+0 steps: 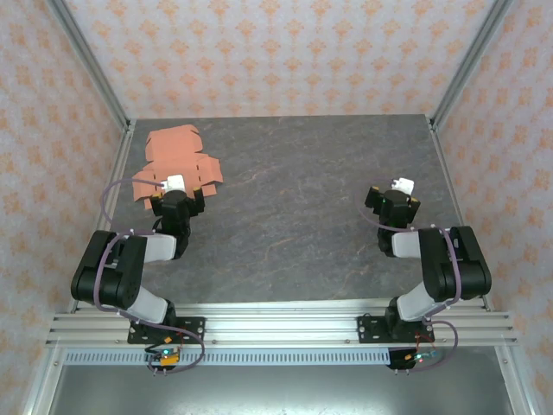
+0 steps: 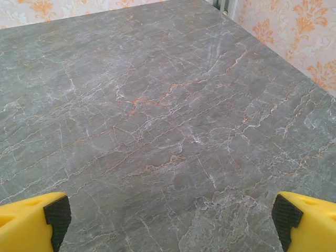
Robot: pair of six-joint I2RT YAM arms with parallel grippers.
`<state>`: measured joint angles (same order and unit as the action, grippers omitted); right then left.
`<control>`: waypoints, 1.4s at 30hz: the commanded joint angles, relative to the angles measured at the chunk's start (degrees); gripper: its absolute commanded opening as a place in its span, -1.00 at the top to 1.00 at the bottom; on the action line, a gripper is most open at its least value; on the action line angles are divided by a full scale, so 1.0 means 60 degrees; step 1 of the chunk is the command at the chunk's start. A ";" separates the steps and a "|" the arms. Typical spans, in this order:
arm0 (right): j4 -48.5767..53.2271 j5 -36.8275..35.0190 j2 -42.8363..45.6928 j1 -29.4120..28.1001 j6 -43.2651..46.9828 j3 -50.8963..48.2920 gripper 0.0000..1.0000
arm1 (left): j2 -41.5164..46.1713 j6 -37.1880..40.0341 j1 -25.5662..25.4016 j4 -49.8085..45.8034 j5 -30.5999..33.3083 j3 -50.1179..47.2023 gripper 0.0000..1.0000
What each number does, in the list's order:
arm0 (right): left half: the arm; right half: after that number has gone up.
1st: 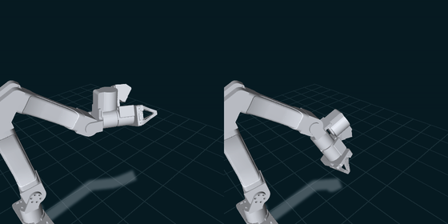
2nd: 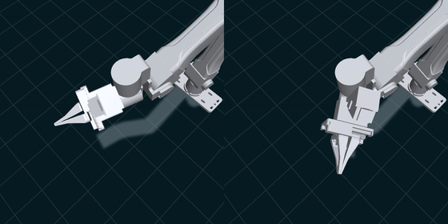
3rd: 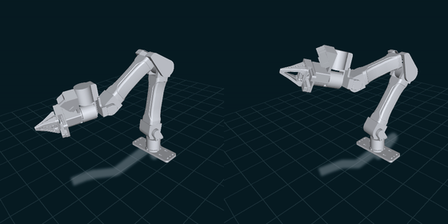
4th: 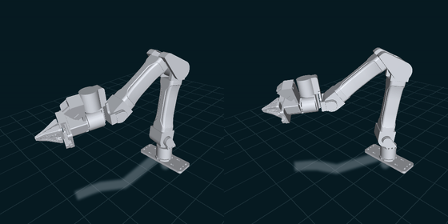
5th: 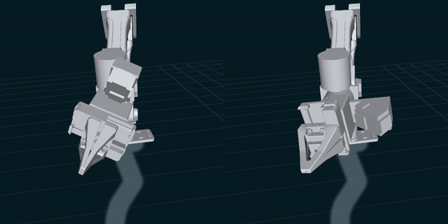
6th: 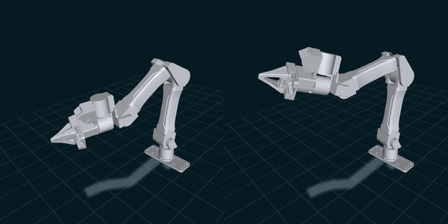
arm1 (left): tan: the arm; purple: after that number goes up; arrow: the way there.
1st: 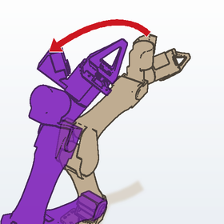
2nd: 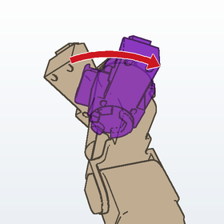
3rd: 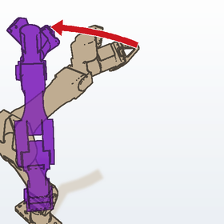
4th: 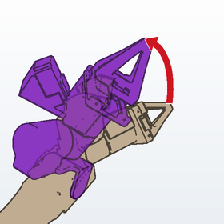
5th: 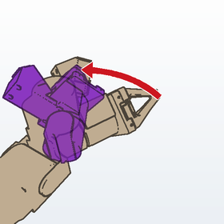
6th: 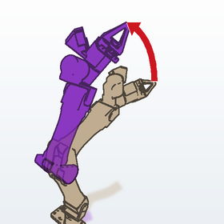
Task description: Fold the paper box
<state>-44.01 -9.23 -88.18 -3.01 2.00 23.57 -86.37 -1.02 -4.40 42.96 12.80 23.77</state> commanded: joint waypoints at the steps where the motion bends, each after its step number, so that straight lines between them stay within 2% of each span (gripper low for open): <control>1: -0.0246 -0.0182 0.0184 -0.0034 -0.0125 -0.0014 -0.98 | 0.0127 0.0111 0.0087 0.0031 -0.0180 0.0066 -1.00; 40: -0.0238 -0.0176 0.0193 -0.0021 -0.0135 -0.0008 -0.98 | 0.0162 0.0107 0.0163 0.0024 -0.0382 0.0053 -1.00; 42: -0.0264 -0.0170 0.0217 -0.0013 -0.0128 -0.0060 -0.98 | 0.0463 0.0217 0.0136 -0.0781 -0.0634 0.0391 -1.00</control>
<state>-44.03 -9.23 -88.16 -3.01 2.00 23.57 -86.15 -0.99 -3.97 42.02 10.52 24.01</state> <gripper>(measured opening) 0.992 0.998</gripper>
